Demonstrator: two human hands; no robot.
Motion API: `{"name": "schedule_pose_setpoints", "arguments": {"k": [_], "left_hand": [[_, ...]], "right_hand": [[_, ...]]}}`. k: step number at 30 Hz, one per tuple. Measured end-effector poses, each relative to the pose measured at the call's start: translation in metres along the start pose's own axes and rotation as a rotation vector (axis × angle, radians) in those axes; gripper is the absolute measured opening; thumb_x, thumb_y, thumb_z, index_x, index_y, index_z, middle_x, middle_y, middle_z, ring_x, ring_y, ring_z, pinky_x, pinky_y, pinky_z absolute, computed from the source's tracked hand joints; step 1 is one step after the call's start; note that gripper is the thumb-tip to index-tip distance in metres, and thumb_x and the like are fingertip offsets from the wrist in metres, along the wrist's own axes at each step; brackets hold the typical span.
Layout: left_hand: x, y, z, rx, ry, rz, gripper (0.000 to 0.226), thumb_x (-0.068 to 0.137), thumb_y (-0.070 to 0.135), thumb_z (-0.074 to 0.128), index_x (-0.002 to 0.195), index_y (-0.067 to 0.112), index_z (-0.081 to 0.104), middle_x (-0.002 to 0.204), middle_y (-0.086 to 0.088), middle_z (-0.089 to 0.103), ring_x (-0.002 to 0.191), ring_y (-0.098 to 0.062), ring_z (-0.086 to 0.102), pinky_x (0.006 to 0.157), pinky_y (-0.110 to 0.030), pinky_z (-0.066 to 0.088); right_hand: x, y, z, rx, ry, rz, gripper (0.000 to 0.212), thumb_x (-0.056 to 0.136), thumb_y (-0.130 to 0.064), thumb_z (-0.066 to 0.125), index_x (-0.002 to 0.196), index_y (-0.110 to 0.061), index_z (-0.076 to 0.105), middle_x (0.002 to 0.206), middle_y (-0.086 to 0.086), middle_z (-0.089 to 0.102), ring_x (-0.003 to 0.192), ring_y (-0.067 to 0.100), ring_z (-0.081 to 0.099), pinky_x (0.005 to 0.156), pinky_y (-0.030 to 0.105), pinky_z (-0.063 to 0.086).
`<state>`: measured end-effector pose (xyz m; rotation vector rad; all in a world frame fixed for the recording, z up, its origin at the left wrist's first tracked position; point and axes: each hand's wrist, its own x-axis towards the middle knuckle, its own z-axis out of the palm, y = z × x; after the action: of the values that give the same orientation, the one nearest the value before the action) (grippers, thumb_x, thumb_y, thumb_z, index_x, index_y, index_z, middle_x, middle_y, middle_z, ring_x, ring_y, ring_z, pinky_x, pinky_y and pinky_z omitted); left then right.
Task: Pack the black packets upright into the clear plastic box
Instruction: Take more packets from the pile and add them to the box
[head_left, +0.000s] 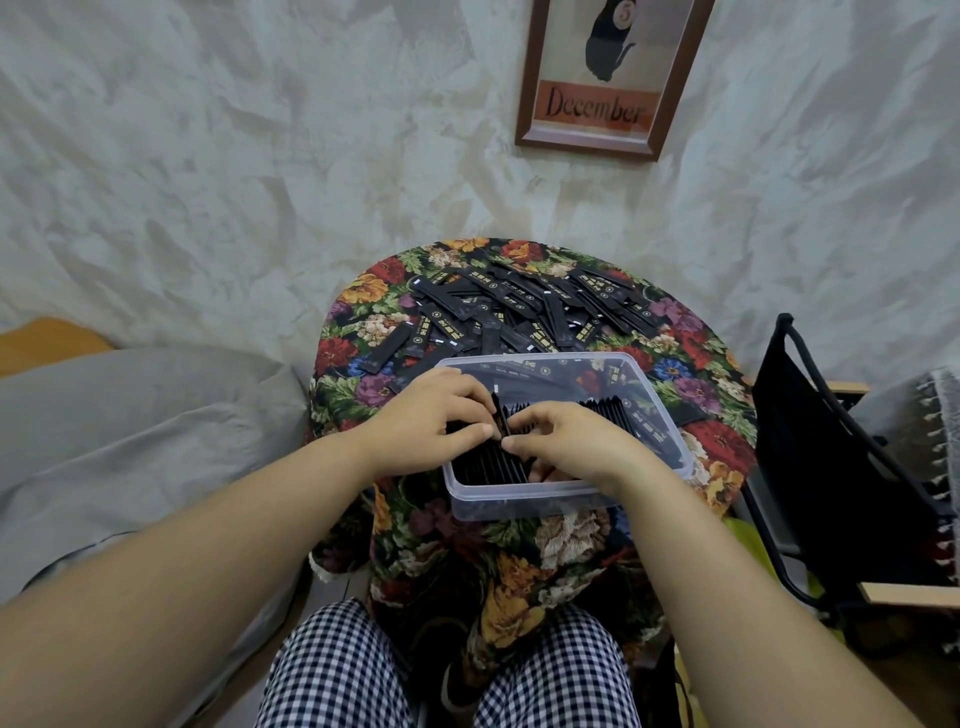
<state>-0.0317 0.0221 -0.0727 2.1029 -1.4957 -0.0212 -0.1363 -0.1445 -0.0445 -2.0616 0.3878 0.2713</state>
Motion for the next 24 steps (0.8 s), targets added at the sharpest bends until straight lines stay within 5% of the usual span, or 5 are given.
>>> {"name": "schedule_pose_setpoints", "arguments": {"k": [8, 17, 24], "left_hand": [[0.0, 0.001, -0.002, 0.017, -0.022, -0.003, 0.044, 0.089, 0.048, 0.04, 0.106, 0.023, 0.072, 0.112, 0.005, 0.063, 0.106, -0.013, 0.052, 0.097, -0.03, 0.033], [0.005, 0.004, -0.007, 0.108, -0.051, -0.048, 0.057, 0.087, 0.053, 0.029, 0.12, 0.023, 0.064, 0.127, 0.005, 0.057, 0.119, -0.012, 0.048, 0.101, -0.029, 0.03], [0.012, 0.011, -0.013, 0.249, -0.196, -0.101, 0.037, 0.098, 0.037, 0.043, 0.132, 0.026, 0.053, 0.142, 0.007, 0.044, 0.131, -0.009, 0.036, 0.104, -0.023, 0.018]], "right_hand": [[0.003, 0.002, 0.001, -0.011, -0.022, -0.001, 0.04, 0.076, -0.02, 0.079, 0.111, -0.017, 0.059, 0.082, 0.004, 0.063, 0.061, 0.013, 0.061, 0.064, 0.026, 0.05], [0.0, 0.001, 0.0, 0.04, -0.019, 0.021, 0.03, 0.078, -0.017, 0.077, 0.103, -0.011, 0.06, 0.074, 0.0, 0.06, 0.057, 0.014, 0.06, 0.061, 0.024, 0.049], [0.001, 0.002, 0.0, -0.003, -0.005, 0.013, 0.03, 0.077, -0.02, 0.079, 0.101, -0.011, 0.063, 0.079, 0.0, 0.063, 0.057, 0.012, 0.061, 0.065, 0.025, 0.052]]}}
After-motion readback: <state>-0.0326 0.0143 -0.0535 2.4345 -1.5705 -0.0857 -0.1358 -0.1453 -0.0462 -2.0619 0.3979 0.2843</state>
